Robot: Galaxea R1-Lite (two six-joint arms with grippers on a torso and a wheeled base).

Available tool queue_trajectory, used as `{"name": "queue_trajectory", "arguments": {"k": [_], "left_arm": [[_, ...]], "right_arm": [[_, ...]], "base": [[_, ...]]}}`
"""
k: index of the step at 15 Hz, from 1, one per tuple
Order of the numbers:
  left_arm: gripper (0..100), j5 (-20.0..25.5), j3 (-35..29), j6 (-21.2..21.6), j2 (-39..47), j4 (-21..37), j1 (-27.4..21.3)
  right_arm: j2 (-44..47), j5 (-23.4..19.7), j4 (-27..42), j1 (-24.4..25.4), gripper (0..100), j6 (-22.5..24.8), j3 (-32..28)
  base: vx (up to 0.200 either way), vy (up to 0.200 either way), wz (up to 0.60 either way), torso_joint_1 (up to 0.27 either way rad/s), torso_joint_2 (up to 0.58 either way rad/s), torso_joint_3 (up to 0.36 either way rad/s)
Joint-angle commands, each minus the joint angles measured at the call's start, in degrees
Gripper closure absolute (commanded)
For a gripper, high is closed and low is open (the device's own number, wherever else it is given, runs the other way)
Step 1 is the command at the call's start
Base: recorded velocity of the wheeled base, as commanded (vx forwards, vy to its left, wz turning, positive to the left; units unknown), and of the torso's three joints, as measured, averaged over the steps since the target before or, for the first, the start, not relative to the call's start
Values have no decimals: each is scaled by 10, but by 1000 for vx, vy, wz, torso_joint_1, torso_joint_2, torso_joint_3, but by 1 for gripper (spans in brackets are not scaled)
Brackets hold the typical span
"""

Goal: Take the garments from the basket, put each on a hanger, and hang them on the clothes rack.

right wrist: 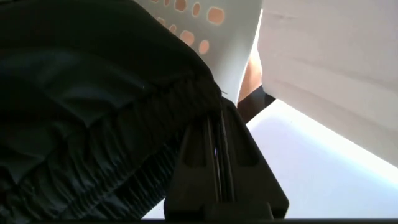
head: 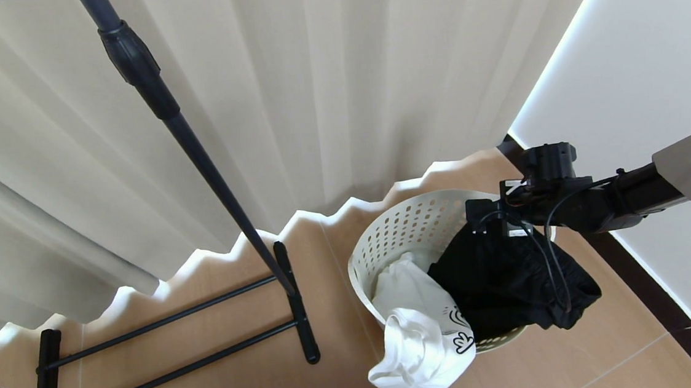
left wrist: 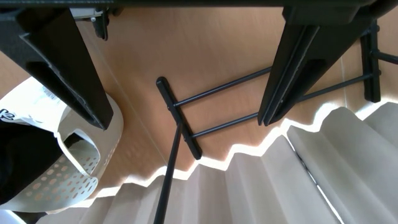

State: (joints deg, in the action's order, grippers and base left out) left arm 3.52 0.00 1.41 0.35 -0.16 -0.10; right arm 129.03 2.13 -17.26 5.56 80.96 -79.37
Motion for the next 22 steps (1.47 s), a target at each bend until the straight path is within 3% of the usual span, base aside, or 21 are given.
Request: {"name": "queue_trajectory", "arguments": {"k": [1,3,7,10,12,14,17,22], "left_arm": [[0,0,0,0,1,0,0],[0,0,0,0,1,0,0],[0,1,0,1,1,0,0],[0,1,0,1,1,0,0],[0,1,0,2,1,0,0],[0,1,0,2,1,0,0],[0,1,0,2,1,0,1],[0,1,0,2,1,0,0]], "right_arm": [[-37,-1,0,-3,100,-13,20],[-150,-1,9,2,100,-150,106],[-306,-5,17,3,100,-337,230],[-410,-5,73,7,100,-455,276],[-484,-5,119,40,100,-547,296],[-531,-4,114,65,100,-586,337],[-562,-3,110,74,100,-586,370],[-546,-2,35,56,100,-588,393]], "base": [[0,0,0,0,0,0],[0,0,0,0,0,0],[0,0,0,0,0,0],[0,0,0,0,0,0],[0,0,0,0,0,0],[0,0,0,0,0,0],[0,0,0,2,1,35],[0,0,0,1,4,188]]}}
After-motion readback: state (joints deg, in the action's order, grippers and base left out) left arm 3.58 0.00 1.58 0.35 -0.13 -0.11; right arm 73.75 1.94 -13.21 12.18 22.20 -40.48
